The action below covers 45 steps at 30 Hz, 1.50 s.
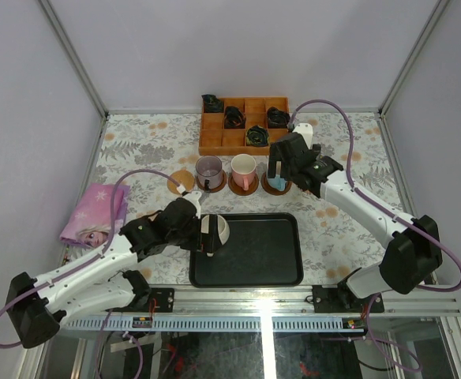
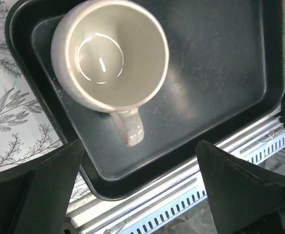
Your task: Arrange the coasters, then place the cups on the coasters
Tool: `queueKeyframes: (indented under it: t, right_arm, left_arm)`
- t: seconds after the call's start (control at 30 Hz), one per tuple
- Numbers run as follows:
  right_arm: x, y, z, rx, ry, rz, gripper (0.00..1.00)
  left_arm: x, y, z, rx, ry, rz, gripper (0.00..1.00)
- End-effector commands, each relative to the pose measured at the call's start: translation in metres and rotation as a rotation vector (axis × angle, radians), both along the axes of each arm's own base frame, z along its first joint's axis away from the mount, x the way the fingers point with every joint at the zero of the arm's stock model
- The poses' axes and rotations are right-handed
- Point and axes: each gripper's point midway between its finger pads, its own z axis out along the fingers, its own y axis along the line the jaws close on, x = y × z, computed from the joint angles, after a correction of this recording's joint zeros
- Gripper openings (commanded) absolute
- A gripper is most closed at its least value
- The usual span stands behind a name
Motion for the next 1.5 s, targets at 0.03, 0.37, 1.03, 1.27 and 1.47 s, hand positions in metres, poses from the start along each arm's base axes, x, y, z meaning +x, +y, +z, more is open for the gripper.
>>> queueKeyframes:
  t: [0.03, 0.37, 1.03, 1.27, 1.47]
  right_arm:
    - [0.007, 0.002, 0.012, 0.030, -0.026, -0.017, 0.99]
    - [0.009, 0.004, 0.009, 0.025, -0.016, -0.016, 0.99]
    - [0.011, 0.011, 0.001, 0.032, 0.005, 0.004, 0.99]
    - [0.013, 0.010, 0.002, 0.030, -0.006, 0.001, 0.99]
    - [0.013, 0.008, 0.005, 0.020, -0.018, 0.003, 0.99]
  left_arm:
    - [0.001, 0.004, -0.018, 0.029, 0.017, 0.038, 0.97]
    - [0.004, -0.008, -0.033, 0.045, 0.023, -0.007, 0.65]
    - [0.005, -0.020, -0.032, 0.060, -0.019, -0.068, 0.00]
    - [0.032, -0.021, 0.013, 0.023, -0.187, -0.006, 0.00]
    - [0.063, -0.007, 0.046, 0.106, -0.317, 0.099, 0.00]
